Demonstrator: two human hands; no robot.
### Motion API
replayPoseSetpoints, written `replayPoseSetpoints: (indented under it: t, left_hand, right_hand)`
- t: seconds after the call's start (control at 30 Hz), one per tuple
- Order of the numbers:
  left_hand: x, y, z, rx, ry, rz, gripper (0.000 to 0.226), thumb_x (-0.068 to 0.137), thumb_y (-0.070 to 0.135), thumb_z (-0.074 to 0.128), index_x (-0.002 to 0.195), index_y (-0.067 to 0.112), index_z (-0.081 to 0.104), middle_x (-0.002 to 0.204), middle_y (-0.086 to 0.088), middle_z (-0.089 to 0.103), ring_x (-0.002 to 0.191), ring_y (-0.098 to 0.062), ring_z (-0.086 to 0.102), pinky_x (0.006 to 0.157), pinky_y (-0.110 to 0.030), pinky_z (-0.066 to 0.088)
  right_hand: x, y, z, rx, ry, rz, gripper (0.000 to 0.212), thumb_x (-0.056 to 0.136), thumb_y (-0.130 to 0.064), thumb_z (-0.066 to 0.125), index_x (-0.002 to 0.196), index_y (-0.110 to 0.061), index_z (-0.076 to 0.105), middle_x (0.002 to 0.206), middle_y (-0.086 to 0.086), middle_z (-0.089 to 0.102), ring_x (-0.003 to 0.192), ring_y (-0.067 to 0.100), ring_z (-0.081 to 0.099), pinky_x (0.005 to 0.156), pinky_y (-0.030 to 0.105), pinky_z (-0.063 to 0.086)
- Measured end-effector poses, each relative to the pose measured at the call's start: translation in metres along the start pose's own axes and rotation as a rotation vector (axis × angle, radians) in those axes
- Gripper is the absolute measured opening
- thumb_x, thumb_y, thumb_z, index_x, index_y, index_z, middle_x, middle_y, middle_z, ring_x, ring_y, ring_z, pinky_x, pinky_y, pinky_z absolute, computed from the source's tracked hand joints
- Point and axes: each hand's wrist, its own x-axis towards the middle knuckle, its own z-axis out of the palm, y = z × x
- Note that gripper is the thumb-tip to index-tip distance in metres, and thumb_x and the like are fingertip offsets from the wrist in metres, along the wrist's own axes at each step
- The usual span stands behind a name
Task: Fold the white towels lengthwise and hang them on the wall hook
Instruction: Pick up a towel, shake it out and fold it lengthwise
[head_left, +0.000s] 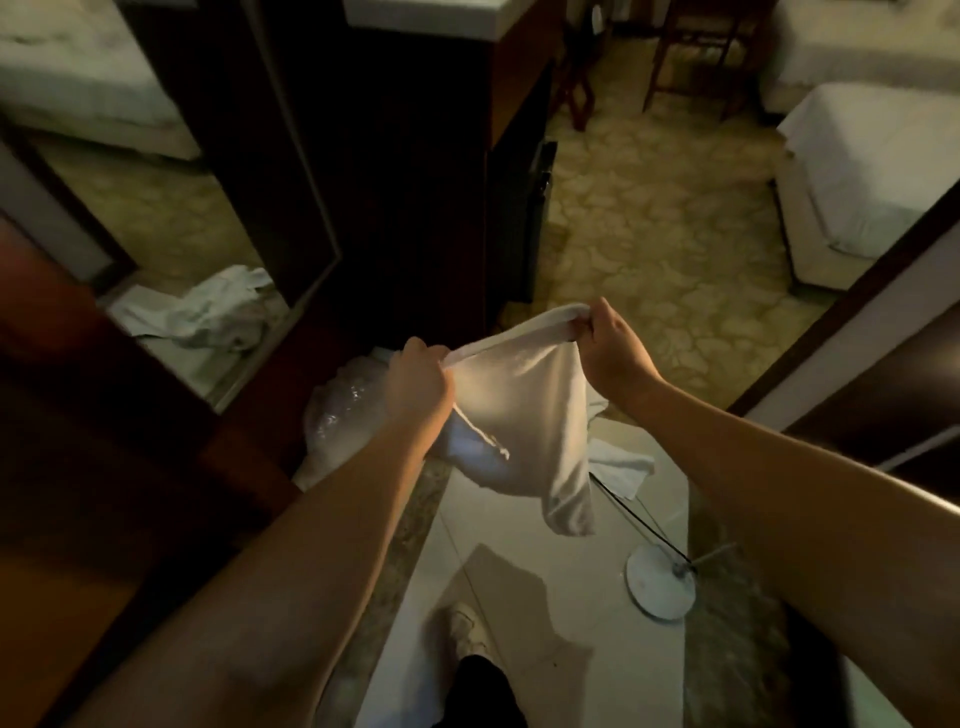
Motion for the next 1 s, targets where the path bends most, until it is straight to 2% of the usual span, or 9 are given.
replayPoseSetpoints:
  t: [0.13, 0.23, 0.33, 0.5, 0.57, 0.63, 0.8, 0.87, 1.0]
  left_hand:
    - [-0.084, 0.003, -0.033, -0.259, -0.012, -0.137, 0.029, 0.097, 0.01, 0.052, 0.118, 0.016, 0.07, 0.113, -0.005, 0.07, 0.106, -0.023, 0.063, 0.091, -0.034, 0.047]
    - [-0.146, 0.011, -0.066, -0.242, -0.043, -0.156, 0.027, 0.099, 0.007, 0.049, 0.116, 0.014, 0.069, 0.105, -0.006, 0.07, 0.102, -0.025, 0.065, 0.085, -0.031, 0.047]
    - [-0.2, 0.016, -0.114, -0.179, -0.055, -0.098, 0.023, 0.097, 0.014, 0.051, 0.109, 0.01, 0.071, 0.102, -0.01, 0.072, 0.097, -0.028, 0.066, 0.089, -0.039, 0.052]
    - [-0.266, 0.0, -0.188, -0.216, 0.006, -0.109, 0.016, 0.091, 0.028, 0.056, 0.088, 0.026, 0.071, 0.085, 0.004, 0.068, 0.082, -0.016, 0.064, 0.074, -0.034, 0.051]
    - [-0.289, -0.015, -0.211, -0.179, 0.013, -0.116, 0.013, 0.089, 0.031, 0.058, 0.084, 0.029, 0.07, 0.082, 0.007, 0.068, 0.079, -0.013, 0.063, 0.07, -0.031, 0.05]
    - [-0.315, -0.034, -0.228, -0.153, 0.017, -0.141, 0.014, 0.09, 0.029, 0.058, 0.08, 0.032, 0.067, 0.081, 0.01, 0.066, 0.077, -0.01, 0.062, 0.062, -0.026, 0.045]
    - [-0.386, -0.08, -0.259, -0.083, -0.006, -0.189, 0.013, 0.097, 0.028, 0.054, 0.098, 0.035, 0.064, 0.088, 0.014, 0.06, 0.078, -0.005, 0.054, 0.059, -0.026, 0.036]
    - [-0.416, -0.098, -0.275, -0.037, 0.007, -0.209, 0.013, 0.098, 0.026, 0.053, 0.103, 0.032, 0.064, 0.091, 0.011, 0.059, 0.081, -0.011, 0.055, 0.062, -0.029, 0.039]
    - [-0.472, -0.131, -0.304, 0.011, 0.068, -0.315, 0.015, 0.1, 0.026, 0.052, 0.107, 0.028, 0.065, 0.088, 0.009, 0.058, 0.079, -0.011, 0.056, 0.067, -0.032, 0.044]
  right_hand:
    - [-0.076, -0.012, -0.021, -0.01, 0.009, -0.061, 0.011, 0.097, -0.026, 0.056, 0.09, -0.027, 0.047, 0.077, -0.013, 0.053, 0.068, 0.009, 0.052, 0.056, 0.029, 0.036]
    - [-0.136, -0.029, -0.04, 0.035, -0.005, -0.124, 0.014, 0.091, -0.024, 0.064, 0.092, -0.032, 0.052, 0.076, -0.016, 0.057, 0.068, -0.002, 0.053, 0.056, 0.021, 0.036]
    - [-0.184, -0.062, -0.065, 0.085, -0.024, -0.13, 0.011, 0.095, -0.03, 0.058, 0.087, -0.036, 0.063, 0.074, -0.017, 0.062, 0.066, -0.008, 0.056, 0.057, 0.017, 0.037]
    - [-0.241, -0.129, -0.105, 0.044, -0.064, -0.188, 0.023, 0.102, -0.039, 0.048, 0.093, -0.036, 0.069, 0.074, -0.009, 0.065, 0.062, 0.011, 0.061, 0.047, 0.028, 0.042]
    - [-0.261, -0.151, -0.112, 0.04, -0.069, -0.232, 0.028, 0.105, -0.039, 0.045, 0.086, -0.031, 0.064, 0.074, -0.007, 0.062, 0.067, 0.013, 0.057, 0.054, 0.026, 0.035]
    - [-0.284, -0.171, -0.114, 0.102, -0.097, -0.252, 0.034, 0.106, -0.038, 0.044, 0.089, -0.021, 0.067, 0.081, 0.004, 0.064, 0.074, 0.018, 0.057, 0.06, 0.029, 0.036]
    - [-0.349, -0.213, -0.102, 0.169, -0.124, -0.235, 0.038, 0.108, -0.037, 0.042, 0.106, -0.011, 0.069, 0.103, 0.015, 0.068, 0.093, 0.029, 0.063, 0.078, 0.04, 0.048]
    - [-0.372, -0.23, -0.097, 0.183, -0.115, -0.223, 0.041, 0.108, -0.036, 0.042, 0.111, -0.005, 0.068, 0.108, 0.021, 0.067, 0.1, 0.036, 0.063, 0.085, 0.044, 0.05]
    - [-0.404, -0.252, -0.09, 0.211, -0.087, -0.238, 0.04, 0.108, -0.037, 0.042, 0.108, -0.007, 0.069, 0.106, 0.021, 0.068, 0.094, 0.036, 0.063, 0.071, 0.036, 0.045]
